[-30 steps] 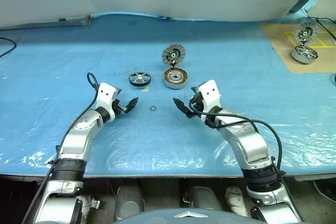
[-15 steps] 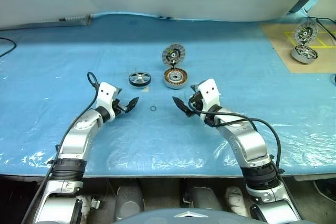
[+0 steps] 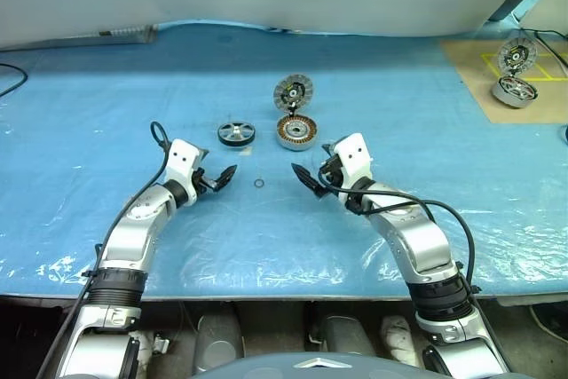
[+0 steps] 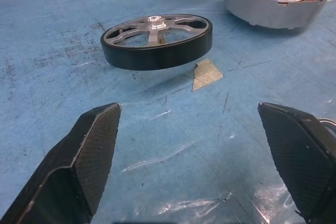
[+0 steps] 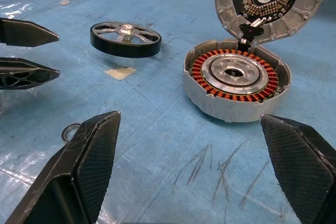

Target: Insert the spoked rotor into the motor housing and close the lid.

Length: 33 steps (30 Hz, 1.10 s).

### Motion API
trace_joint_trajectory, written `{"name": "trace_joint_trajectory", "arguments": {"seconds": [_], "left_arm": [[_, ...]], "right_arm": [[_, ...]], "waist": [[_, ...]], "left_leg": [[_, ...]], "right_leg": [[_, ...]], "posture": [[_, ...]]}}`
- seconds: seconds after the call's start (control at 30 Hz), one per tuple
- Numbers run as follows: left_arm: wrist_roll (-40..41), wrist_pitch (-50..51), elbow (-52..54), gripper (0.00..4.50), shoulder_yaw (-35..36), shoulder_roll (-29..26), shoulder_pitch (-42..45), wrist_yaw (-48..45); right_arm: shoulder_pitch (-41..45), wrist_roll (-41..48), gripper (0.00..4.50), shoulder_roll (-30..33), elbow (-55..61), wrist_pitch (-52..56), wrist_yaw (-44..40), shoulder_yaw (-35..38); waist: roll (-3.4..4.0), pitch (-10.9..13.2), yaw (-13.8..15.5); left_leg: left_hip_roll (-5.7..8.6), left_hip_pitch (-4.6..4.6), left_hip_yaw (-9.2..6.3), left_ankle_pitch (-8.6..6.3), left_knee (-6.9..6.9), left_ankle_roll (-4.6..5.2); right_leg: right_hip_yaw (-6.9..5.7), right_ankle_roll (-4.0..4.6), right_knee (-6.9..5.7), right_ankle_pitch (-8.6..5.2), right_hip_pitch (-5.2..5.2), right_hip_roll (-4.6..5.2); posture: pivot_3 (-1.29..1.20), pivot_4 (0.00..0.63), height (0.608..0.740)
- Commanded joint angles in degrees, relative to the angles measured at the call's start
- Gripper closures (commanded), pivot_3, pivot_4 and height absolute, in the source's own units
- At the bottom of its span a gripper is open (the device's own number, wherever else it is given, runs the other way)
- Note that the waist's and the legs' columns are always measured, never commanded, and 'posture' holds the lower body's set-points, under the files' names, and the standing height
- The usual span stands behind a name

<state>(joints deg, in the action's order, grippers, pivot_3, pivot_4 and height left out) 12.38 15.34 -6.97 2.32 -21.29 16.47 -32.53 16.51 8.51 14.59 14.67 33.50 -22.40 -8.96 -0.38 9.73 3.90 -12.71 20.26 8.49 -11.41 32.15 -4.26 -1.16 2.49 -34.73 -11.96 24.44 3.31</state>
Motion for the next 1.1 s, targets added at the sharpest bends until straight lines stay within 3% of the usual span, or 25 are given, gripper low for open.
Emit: {"name": "trace_joint_trajectory", "arguments": {"seconds": [0.03, 0.27, 0.53, 0.73, 1.1], "left_arm": [[0.0, -1.1, 2.3, 0.05, 0.0, -0.3, -0.4, -0.5], [0.9, -1.7, 2.2, 0.05, -0.4, 0.7, -0.5, -1.5], [1.8, -3.0, 4.5, 0.05, -1.3, 1.1, -3.1, -4.5], [1.6, -1.5, 6.7, 0.05, -2.7, 1.4, -3.2, -4.1], [1.5, -0.4, 7.7, 0.05, -3.8, 2.0, -2.8, -3.7]], "right_arm": [[1.4, -0.3, 0.0, -0.2, 0.5, -0.4, -0.1, -0.4], [12.7, -2.4, 0.0, -0.7, -7.5, 6.2, 0.4, -2.5], [27.4, -5.4, 0.0, -1.4, -24.3, 5.4, -4.3, -7.1], [32.0, -8.2, 0.0, -3.2, -35.5, 0.4, -7.2, -10.0], [37.1, -10.1, 0.0, -3.7, -47.0, -6.9, -8.4, -7.5]], "waist": [[0.0, 0.0, 0.0], [0.0, 0.0, -0.2], [0.01, 0.0, -0.2], [0.01, 0.0, -0.2], [0.01, 0.0, -0.1]], "left_leg": [[0.0, 0.0, 0.0, 0.0, 0.0, 0.0], [0.0, -0.04, 0.0, 0.0, 0.04, 0.0], [-0.01, -0.01, 0.02, 0.0, -0.02, -0.01], [-0.04, -0.01, 0.02, 0.01, 0.03, -0.01], [-0.05, -0.01, 0.04, 0.01, 0.08, 0.0]], "right_leg": [[0.0, 0.0, 0.0, 0.0, 0.0, 0.0], [0.01, 0.03, -0.05, 0.02, 0.0, 0.0], [0.0, 0.09, -0.03, 0.02, 0.0, -0.02], [-0.01, 0.11, -0.07, 0.02, 0.0, -0.01], [-0.02, 0.14, -0.11, 0.02, 0.0, -0.01]], "posture": [[0.0, 0.15, 0.74], [0.0, 0.15, 0.74], [0.0, 0.15, 0.74], [0.0, 0.15, 0.74], [0.0, 0.15, 0.74]]}}
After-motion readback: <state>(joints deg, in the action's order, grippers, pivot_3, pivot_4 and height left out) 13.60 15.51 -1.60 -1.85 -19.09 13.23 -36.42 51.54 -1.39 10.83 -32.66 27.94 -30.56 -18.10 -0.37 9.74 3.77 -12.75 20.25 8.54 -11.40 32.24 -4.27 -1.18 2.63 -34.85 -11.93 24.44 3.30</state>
